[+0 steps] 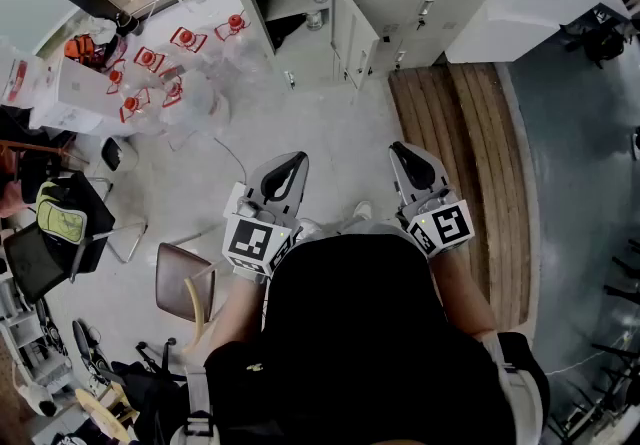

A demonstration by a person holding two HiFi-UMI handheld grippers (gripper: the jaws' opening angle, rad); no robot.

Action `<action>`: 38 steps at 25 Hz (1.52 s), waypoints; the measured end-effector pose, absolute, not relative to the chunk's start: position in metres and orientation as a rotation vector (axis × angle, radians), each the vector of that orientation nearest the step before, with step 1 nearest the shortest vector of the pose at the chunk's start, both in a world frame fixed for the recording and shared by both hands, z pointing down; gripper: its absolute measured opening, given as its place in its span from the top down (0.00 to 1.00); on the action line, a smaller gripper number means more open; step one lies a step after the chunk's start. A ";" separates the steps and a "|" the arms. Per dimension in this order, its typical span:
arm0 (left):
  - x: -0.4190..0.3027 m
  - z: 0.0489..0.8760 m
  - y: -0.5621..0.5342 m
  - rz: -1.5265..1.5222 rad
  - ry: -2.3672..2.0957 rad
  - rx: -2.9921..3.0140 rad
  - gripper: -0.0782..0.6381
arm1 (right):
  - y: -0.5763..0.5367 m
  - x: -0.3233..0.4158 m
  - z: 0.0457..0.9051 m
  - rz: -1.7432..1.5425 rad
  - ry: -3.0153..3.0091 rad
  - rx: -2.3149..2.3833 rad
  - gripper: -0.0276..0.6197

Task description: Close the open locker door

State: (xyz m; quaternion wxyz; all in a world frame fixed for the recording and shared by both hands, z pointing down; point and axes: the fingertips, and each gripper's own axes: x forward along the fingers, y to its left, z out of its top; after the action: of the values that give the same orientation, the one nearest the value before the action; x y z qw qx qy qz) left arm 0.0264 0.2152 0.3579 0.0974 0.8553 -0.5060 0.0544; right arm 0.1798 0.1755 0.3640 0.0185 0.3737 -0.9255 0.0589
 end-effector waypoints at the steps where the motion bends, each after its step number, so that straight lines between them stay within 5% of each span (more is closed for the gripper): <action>1: 0.028 0.358 0.215 0.164 -1.501 2.530 0.86 | 0.175 0.181 0.364 0.181 -2.877 1.156 0.88; 23: 0.084 0.380 0.179 0.226 -1.613 2.425 0.86 | 0.128 0.238 0.376 0.255 -2.969 1.062 0.88; 38: 0.018 0.399 0.058 0.196 -1.486 2.471 0.86 | 0.021 0.183 0.393 0.280 -2.854 1.184 0.88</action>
State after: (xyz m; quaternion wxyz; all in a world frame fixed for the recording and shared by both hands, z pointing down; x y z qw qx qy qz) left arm 0.0179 0.0584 0.3989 0.1254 0.8484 -0.5099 0.0673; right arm 0.1833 0.0207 0.3932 0.0198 0.3815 -0.9198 0.0901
